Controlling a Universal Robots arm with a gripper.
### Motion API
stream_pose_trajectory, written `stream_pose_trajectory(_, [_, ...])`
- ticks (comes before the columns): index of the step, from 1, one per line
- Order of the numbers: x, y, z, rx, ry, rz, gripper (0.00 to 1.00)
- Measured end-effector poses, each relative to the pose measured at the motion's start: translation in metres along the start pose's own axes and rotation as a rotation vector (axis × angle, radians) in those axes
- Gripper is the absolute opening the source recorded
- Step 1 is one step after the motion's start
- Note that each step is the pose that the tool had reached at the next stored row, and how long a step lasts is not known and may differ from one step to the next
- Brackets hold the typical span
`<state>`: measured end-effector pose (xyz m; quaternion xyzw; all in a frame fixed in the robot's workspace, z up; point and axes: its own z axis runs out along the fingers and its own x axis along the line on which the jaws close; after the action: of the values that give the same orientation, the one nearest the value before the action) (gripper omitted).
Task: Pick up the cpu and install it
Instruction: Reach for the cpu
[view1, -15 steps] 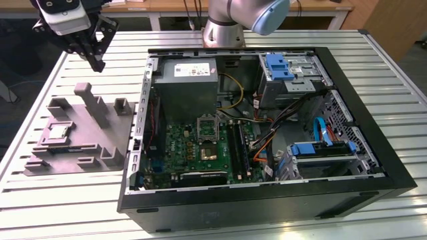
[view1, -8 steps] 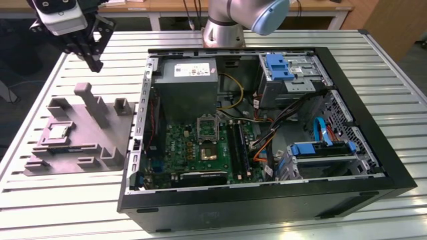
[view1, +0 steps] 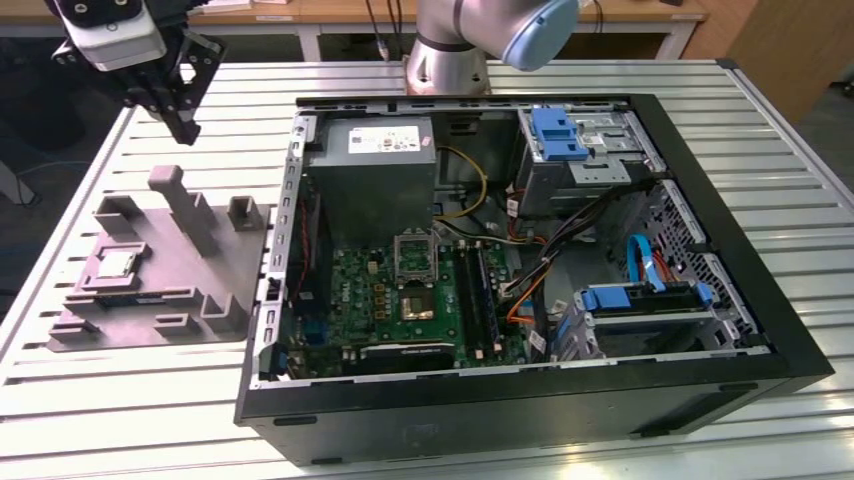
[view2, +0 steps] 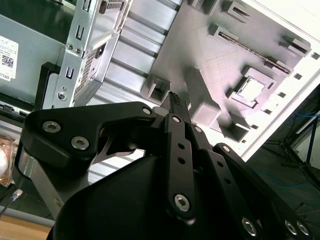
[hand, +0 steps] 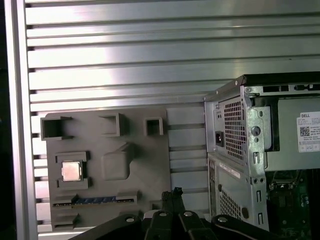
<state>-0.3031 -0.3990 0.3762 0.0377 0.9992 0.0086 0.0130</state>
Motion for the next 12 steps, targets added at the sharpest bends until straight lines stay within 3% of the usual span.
stream_pose_trajectory(7, [0.0089, -0.0007, -0.0001, 0.0, 0.0, 0.0, 0.11])
stream_pose_trajectory(12, [0.0254, -0.002, -0.0003, 0.0, -0.0001, 0.0, 0.11])
